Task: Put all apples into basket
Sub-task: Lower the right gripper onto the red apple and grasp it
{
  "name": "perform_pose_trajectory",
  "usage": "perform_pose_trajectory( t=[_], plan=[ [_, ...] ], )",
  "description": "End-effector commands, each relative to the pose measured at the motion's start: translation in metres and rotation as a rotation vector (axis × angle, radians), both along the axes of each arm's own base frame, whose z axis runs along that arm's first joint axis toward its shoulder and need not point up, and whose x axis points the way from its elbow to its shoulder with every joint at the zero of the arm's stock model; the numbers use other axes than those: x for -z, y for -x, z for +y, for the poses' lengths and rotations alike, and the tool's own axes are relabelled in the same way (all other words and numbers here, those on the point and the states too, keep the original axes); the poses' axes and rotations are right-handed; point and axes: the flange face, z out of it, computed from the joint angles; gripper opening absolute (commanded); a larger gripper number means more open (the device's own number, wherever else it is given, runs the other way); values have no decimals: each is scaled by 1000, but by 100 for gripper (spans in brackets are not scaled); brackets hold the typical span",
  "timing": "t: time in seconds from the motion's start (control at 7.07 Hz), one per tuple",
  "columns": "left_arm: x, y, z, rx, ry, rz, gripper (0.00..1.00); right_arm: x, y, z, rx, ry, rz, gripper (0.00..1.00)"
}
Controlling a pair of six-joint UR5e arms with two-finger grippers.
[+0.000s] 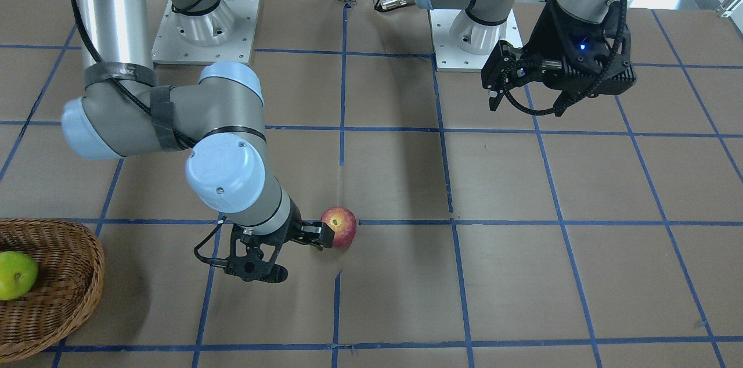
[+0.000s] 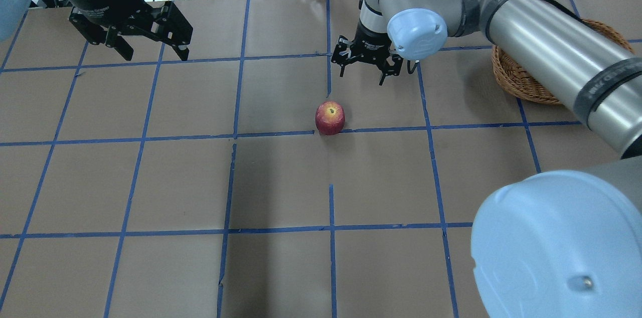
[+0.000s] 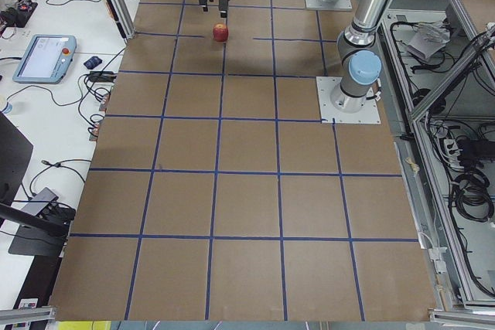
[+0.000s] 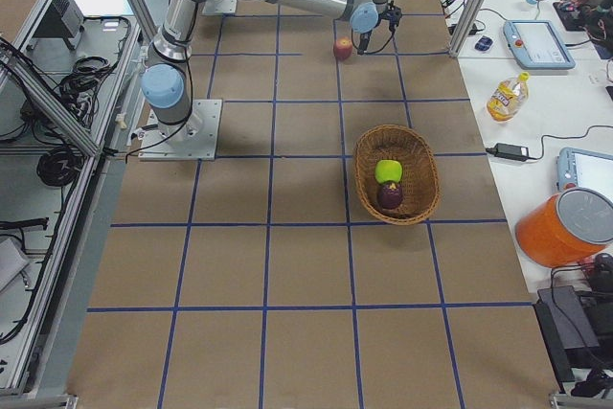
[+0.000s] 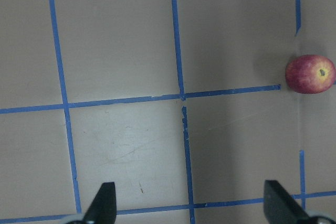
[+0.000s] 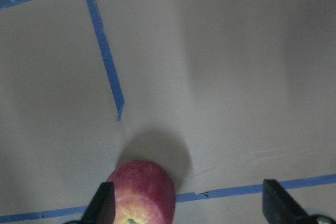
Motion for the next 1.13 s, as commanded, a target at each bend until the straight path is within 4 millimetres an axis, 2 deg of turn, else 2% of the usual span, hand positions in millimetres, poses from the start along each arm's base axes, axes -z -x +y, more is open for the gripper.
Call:
perform_pose_trajectory(
  t=[0.0, 0.14, 0.42, 0.85, 0.99],
  plan=[
    [-1, 0, 0, 0, 2, 0, 100, 36, -44, 9, -31, -1, -2, 100],
    [0, -1, 0, -1, 1, 1, 100, 39, -47, 12, -24, -13, 1, 100],
    [0, -1, 0, -2, 1, 1, 100, 62, -51, 25, -34, -54, 9, 100],
    [-2, 0, 1, 0, 4, 0, 100, 74, -55, 34, -25, -101, -47, 100],
    [-2, -1, 1, -2, 4, 0, 100, 79, -54, 38, -11, -114, -44, 89]
  ],
)
